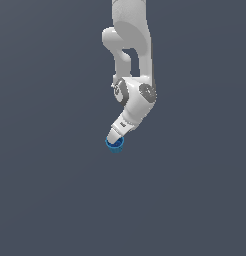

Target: Pick up the object and move it to a goal position.

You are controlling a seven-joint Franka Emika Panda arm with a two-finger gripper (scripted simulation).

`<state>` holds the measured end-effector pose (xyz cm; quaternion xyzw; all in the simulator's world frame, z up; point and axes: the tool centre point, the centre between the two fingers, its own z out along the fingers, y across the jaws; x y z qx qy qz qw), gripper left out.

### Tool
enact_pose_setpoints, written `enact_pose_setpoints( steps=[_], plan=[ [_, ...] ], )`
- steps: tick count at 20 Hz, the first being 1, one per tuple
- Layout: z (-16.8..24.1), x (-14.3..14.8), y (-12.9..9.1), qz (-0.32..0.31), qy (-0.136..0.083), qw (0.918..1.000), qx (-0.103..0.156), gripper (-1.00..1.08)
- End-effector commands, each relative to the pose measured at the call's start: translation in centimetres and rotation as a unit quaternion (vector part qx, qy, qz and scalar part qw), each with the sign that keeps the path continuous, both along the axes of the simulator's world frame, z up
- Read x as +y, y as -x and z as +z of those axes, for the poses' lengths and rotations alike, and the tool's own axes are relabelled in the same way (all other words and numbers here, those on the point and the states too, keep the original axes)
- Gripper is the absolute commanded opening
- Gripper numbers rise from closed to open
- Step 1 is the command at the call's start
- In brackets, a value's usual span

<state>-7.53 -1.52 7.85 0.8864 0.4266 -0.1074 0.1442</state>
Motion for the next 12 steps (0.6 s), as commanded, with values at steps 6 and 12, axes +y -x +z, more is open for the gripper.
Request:
enact_pose_setpoints(
  steps=[6, 12],
  plan=[
    [2.8, 1.3, -3.1, -0.016, 0.009, 0.9985, -0.051, -1.0],
    [6.8, 2.8, -6.7, -0.038, 0.022, 0.992, -0.118, -1.0]
  ],
)
